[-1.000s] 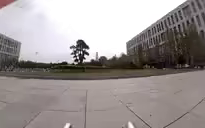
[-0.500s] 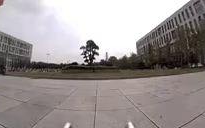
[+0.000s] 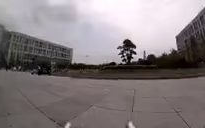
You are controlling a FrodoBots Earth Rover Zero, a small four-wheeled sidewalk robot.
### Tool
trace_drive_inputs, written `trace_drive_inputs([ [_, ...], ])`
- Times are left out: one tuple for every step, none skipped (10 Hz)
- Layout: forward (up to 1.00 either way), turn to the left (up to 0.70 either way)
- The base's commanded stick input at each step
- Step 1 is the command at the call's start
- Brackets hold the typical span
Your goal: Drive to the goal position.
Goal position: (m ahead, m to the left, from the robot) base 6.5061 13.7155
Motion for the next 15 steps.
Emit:
trace_drive_inputs([
  [0.00,0.85],
  [0.00,0.85],
  [0.00,0.85],
  [0.00,0.85],
  [0.00,0.85],
  [0.00,0.85],
  [0.00,0.85],
  [0.00,0.85],
  [0.00,0.85],
  [0.00,0.85],
  [0.00,0.85],
  [0.00,0.85],
  [0.00,0.85],
  [0.00,0.85],
  [0.00,0.85],
])
